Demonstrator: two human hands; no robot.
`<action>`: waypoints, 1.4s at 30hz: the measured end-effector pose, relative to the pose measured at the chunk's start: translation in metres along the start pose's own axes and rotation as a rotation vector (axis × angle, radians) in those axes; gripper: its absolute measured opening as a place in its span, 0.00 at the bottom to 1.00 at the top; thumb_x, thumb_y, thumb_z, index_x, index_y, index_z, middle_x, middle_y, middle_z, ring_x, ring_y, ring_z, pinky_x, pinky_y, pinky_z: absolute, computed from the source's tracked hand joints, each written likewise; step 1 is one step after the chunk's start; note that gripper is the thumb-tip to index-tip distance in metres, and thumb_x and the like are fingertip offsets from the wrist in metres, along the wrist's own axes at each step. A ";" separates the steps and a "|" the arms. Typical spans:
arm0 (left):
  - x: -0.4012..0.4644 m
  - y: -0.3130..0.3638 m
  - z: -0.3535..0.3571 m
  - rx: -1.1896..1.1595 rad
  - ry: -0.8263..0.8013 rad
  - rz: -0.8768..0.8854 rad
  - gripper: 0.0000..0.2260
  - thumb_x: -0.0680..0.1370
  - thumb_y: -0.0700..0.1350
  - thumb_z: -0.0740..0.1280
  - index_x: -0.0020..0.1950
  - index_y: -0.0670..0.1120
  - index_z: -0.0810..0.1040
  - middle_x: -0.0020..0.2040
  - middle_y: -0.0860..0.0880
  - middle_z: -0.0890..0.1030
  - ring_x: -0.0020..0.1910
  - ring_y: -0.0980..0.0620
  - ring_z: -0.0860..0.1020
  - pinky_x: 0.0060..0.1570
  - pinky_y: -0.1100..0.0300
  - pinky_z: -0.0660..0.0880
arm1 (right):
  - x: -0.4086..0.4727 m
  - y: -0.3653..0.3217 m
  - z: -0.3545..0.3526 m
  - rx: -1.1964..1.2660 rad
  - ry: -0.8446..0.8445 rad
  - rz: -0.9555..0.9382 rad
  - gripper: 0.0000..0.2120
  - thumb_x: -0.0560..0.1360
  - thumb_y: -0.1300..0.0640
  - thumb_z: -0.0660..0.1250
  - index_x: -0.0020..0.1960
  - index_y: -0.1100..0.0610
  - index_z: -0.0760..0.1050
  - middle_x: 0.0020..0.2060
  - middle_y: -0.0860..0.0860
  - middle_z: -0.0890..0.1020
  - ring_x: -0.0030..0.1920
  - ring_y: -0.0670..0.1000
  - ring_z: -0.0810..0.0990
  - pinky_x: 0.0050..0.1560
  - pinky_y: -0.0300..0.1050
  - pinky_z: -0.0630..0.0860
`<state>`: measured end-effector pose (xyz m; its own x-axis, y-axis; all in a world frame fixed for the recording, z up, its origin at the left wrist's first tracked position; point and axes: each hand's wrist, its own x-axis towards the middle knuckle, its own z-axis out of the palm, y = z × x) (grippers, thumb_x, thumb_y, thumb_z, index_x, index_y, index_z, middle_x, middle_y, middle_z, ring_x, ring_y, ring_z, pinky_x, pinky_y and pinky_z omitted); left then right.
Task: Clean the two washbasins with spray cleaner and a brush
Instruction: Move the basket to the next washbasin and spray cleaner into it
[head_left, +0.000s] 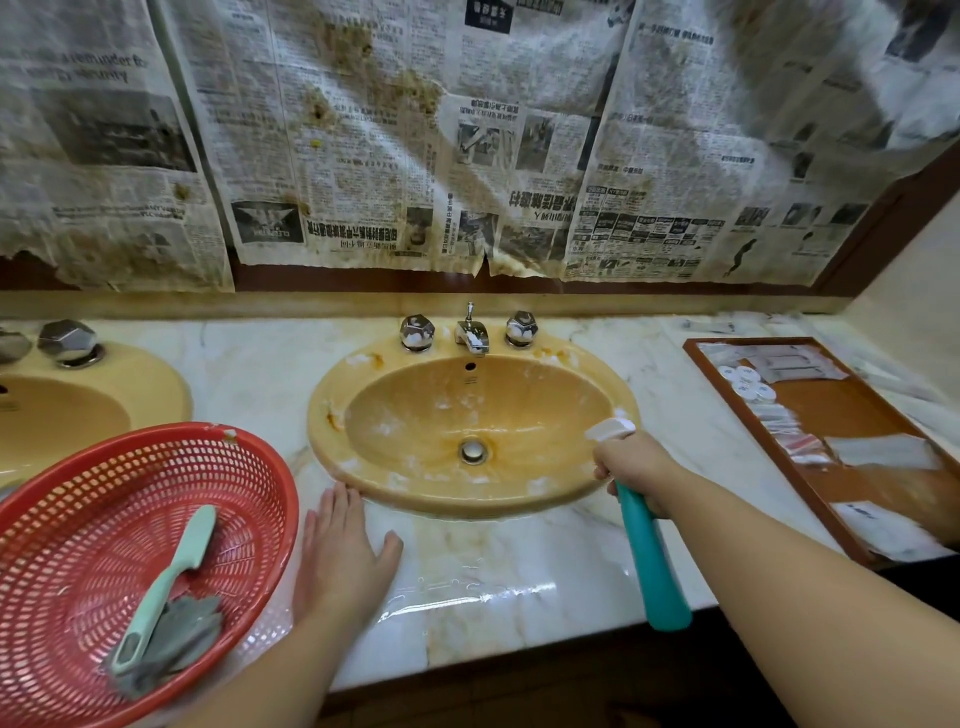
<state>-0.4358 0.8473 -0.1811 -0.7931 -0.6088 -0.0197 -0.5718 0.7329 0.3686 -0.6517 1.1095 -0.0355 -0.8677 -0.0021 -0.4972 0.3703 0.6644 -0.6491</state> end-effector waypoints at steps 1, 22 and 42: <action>0.000 0.000 0.001 0.006 -0.003 -0.002 0.38 0.79 0.62 0.54 0.83 0.42 0.54 0.84 0.47 0.50 0.83 0.51 0.45 0.81 0.52 0.41 | 0.001 0.001 -0.003 0.016 0.038 0.004 0.09 0.67 0.61 0.62 0.43 0.63 0.77 0.35 0.58 0.82 0.34 0.57 0.79 0.41 0.48 0.76; 0.000 0.002 -0.004 -0.056 -0.020 -0.013 0.38 0.79 0.61 0.56 0.83 0.43 0.53 0.84 0.47 0.49 0.82 0.52 0.44 0.81 0.53 0.40 | -0.037 -0.014 0.050 0.079 -0.149 -0.113 0.16 0.63 0.56 0.65 0.47 0.64 0.80 0.47 0.64 0.84 0.30 0.53 0.76 0.39 0.49 0.73; -0.037 0.076 -0.119 -0.621 -0.200 0.137 0.25 0.68 0.62 0.74 0.61 0.56 0.73 0.54 0.58 0.81 0.53 0.57 0.80 0.53 0.52 0.80 | -0.137 -0.089 0.135 0.248 -0.142 -0.670 0.12 0.78 0.50 0.70 0.49 0.60 0.74 0.36 0.52 0.74 0.37 0.52 0.72 0.41 0.51 0.73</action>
<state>-0.4247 0.8889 -0.0418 -0.9080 -0.4105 -0.0844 -0.2830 0.4521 0.8459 -0.5207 0.9500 0.0126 -0.8895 -0.4569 -0.0057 -0.1466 0.2972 -0.9435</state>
